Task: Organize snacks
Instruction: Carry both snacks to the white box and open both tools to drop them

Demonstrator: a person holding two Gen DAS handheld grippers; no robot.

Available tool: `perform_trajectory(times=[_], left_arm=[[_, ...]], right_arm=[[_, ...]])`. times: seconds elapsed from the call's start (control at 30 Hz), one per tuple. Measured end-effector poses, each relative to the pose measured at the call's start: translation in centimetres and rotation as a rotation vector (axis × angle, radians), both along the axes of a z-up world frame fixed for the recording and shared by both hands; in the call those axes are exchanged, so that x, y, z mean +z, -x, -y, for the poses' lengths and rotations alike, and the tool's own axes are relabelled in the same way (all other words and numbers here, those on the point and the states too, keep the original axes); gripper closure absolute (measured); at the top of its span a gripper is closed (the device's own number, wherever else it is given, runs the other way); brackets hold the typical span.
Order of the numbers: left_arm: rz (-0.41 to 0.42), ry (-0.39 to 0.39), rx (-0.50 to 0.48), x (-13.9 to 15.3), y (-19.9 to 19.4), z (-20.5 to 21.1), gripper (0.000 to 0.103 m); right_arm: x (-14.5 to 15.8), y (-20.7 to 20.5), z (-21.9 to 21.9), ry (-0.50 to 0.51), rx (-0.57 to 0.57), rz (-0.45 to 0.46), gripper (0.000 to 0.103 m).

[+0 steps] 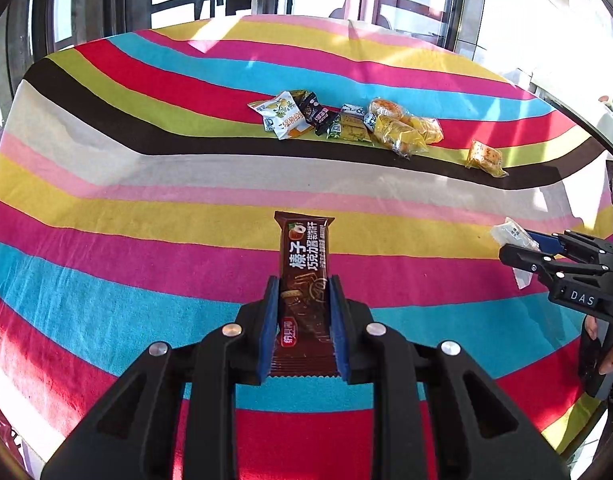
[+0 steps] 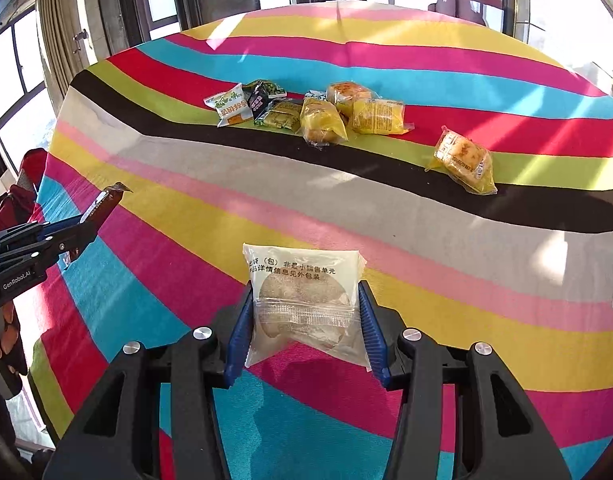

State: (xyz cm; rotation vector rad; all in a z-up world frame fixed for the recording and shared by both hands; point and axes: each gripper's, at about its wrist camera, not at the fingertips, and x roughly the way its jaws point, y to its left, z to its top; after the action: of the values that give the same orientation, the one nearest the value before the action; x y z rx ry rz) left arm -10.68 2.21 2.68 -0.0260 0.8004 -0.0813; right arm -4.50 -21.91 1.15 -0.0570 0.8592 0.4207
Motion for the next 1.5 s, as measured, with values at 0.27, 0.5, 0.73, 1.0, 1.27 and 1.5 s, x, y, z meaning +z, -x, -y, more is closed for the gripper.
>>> perform_trajectory(times=[0.27,0.5,0.73,1.0,1.27,1.5], left_arm=[[-0.003,-0.033,0.003,-1.2,0.7,-0.4,0.079],[0.006,-0.014,0.016,-1.3,2.5,-2.0,0.079],[-0.002,0.006,0.045,-1.8,4.7,-4.4,0.079],[-0.012,0.019,0.119,-2.6,7.4,-7.9,0.079],[-0.001,0.032,0.174,-2.6,10.3,-10.8,0.079],[0.000,0.038,0.250,-2.7,13.1,-13.6,0.079]], right_arm=[[1.0,4.5,-2.2,-0.172,0.022,-0.021,0.055],[1.0,6.0,-5.9,-0.139,0.083,-0.040,0.055],[1.0,7.4,-10.1,-0.115,0.172,-0.046,0.055],[1.0,8.5,-14.2,-0.094,0.254,-0.049,0.055],[1.9,11.0,-18.6,-0.065,0.371,-0.009,0.055],[1.4,13.3,-22.7,-0.029,0.493,-0.002,0.055]])
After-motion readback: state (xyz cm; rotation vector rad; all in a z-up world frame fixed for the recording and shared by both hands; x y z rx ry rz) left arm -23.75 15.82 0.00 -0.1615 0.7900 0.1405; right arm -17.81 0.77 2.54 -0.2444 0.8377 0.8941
